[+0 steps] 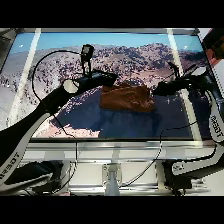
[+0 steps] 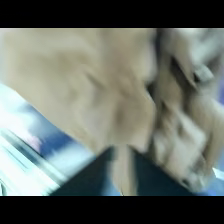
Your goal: Fold the clothes and pants, and hang the long-sleeved shirts on hangers.
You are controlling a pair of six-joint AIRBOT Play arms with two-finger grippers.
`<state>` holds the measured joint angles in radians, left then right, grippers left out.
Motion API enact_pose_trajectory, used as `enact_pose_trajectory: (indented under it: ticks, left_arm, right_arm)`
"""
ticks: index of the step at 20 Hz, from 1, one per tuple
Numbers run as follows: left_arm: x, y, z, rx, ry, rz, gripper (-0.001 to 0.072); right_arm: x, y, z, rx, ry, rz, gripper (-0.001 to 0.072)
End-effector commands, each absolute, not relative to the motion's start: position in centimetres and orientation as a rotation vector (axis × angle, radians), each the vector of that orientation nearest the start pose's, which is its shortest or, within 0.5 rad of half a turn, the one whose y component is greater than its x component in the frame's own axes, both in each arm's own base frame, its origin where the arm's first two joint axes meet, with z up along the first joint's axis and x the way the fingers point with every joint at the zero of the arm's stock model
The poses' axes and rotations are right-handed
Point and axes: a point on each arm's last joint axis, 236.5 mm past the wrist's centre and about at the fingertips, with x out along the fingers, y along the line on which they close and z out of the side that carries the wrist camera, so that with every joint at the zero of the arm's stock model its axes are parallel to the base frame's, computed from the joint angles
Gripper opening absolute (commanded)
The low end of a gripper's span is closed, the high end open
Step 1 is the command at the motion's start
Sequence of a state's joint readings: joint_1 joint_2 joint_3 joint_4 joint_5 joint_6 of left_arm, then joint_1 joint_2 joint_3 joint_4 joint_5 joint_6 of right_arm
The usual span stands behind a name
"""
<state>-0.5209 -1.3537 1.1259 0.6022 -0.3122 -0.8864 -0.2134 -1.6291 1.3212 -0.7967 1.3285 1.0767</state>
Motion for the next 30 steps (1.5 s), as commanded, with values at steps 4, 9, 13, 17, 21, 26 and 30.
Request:
enact_pose_trajectory:
  ticks: [4, 9, 13, 17, 21, 26, 30]
  left_arm:
    - [43.7, -32.0, 11.0, -0.189, 0.513, -0.708, 0.0597]
    - [42.4, -32.7, 10.3, -0.182, 0.561, -0.756, 0.0597]
    - [41.5, -33.1, 9.8, -0.177, 0.596, -0.791, 0.0597]
    - [41.4, -33.2, 9.7, -0.176, 0.6, -0.795, 0.0597]
    - [41.4, -33.2, 9.7, -0.176, 0.6, -0.796, 0.0597]
    - [41.4, -33.2, 9.7, -0.176, 0.6, -0.795, 0.0597]
    - [41.4, -33.2, 9.7, -0.176, 0.6, -0.796, 0.0597]
  right_arm:
    - [41.6, 3.7, -5.6, 0.47, 1.413, 0.391, 0.0554]
    - [41.0, 4.1, -8.2, 0.582, 1.487, 0.41, 0.0592]
    - [40.1, 4.3, -10.7, 0.607, 1.557, 0.415, 0.0583]
    - [42.2, 2.9, -11.6, 0.568, 1.474, 0.342, 0.0581]
    - [42.7, 3.0, -10.6, 0.565, 1.468, 0.354, 0.0581]
    - [40.6, 4.5, -9.3, 0.579, 1.543, 0.466, 0.0581]
    - [40.8, 6.2, -9.0, 0.681, 1.54, 0.518, 0.0582]
